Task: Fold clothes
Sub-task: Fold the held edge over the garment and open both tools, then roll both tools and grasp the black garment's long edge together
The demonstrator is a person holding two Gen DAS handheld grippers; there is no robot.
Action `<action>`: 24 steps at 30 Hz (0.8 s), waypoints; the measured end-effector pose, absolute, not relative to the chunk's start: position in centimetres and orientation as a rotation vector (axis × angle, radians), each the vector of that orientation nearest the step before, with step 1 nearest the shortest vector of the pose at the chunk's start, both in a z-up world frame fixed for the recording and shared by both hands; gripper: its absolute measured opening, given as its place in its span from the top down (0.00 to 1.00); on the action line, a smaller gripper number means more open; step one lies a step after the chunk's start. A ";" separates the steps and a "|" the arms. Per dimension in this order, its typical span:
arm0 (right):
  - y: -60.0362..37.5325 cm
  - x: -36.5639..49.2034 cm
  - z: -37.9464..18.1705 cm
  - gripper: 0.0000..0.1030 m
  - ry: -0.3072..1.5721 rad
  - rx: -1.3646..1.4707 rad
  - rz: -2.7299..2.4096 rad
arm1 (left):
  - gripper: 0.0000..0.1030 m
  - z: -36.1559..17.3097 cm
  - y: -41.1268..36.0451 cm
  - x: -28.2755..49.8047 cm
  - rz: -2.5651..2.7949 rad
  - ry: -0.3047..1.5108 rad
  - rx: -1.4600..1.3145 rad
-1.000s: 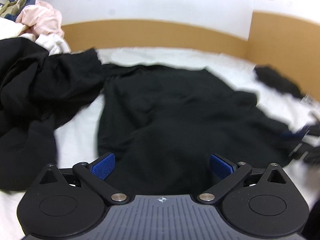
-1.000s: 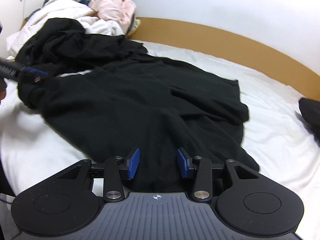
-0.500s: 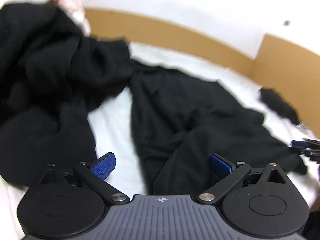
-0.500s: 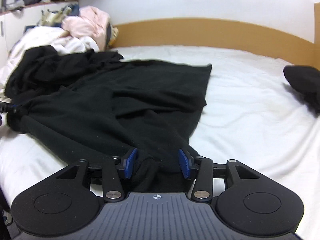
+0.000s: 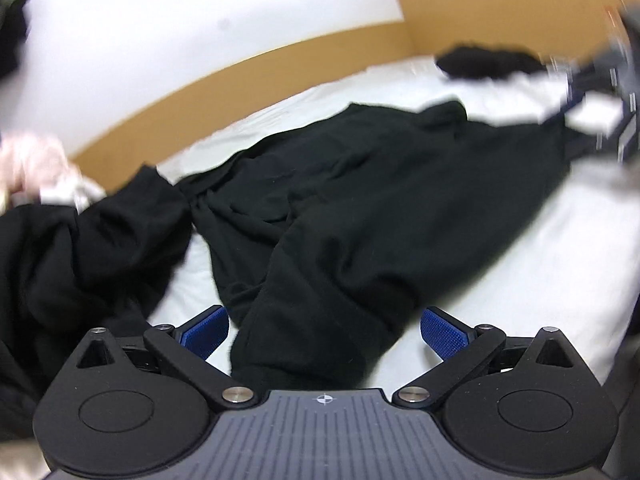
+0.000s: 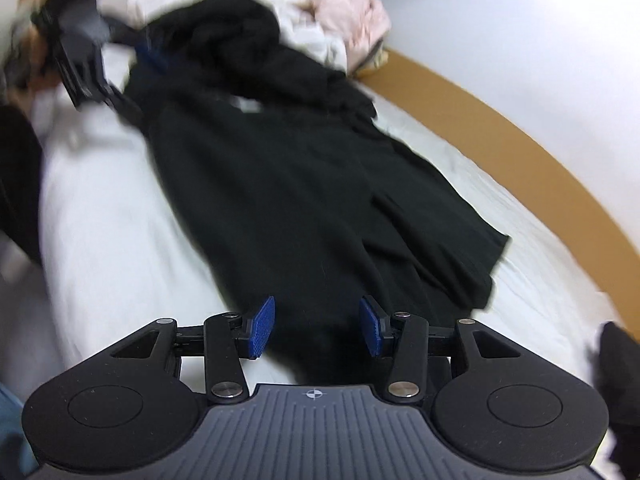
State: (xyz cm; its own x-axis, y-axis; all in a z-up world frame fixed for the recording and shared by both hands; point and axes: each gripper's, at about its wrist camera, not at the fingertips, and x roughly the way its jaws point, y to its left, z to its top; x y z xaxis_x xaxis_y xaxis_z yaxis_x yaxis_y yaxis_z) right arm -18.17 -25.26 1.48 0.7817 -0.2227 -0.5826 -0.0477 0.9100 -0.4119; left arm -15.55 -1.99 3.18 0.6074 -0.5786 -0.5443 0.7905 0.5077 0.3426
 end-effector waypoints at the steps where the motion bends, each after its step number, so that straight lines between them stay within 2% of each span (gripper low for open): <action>1: -25.2 -18.5 1.3 0.53 0.683 -0.445 -0.109 | 0.01 2.8 -2.1 -15.9 -0.846 0.364 0.660; 7: -23.4 -19.3 0.0 0.52 0.748 -0.667 -0.155 | 0.04 1.7 -2.1 -16.2 -0.858 0.307 0.855; 12: -20.9 -18.5 -2.1 0.48 0.747 -0.874 -0.130 | 0.04 1.7 -3.1 -17.5 -0.894 0.227 0.930; 20: -22.1 -17.1 -4.6 0.48 0.736 -1.156 -0.105 | 0.08 0.0 -4.0 -17.8 -0.898 -0.064 1.347; 24: -22.0 -17.1 -5.0 0.47 0.747 -1.184 -0.112 | 0.03 -0.8 -4.2 -17.7 -0.869 -0.216 1.509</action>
